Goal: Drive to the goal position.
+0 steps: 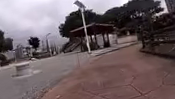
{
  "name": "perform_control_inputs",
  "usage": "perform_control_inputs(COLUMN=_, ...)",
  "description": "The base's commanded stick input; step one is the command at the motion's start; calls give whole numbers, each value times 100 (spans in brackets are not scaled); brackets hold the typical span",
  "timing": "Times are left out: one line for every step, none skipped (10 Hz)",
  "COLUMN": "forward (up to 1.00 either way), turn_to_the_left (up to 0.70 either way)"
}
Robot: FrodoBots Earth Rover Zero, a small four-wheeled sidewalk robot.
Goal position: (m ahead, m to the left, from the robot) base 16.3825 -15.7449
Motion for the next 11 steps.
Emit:
perform_control_inputs(forward=85, turn_to_the_left=-28)
perform_control_inputs(forward=85, turn_to_the_left=0)
perform_control_inputs(forward=85, turn_to_the_left=0)
perform_control_inputs(forward=85, turn_to_the_left=-33)
perform_control_inputs(forward=85, turn_to_the_left=0)
perform_control_inputs(forward=85, turn_to_the_left=0)
perform_control_inputs(forward=85, turn_to_the_left=-1)
perform_control_inputs(forward=85, turn_to_the_left=-31)
perform_control_inputs(forward=85, turn_to_the_left=-34)
perform_control_inputs(forward=85, turn_to_the_left=-25)
perform_control_inputs(forward=85, turn_to_the_left=0)
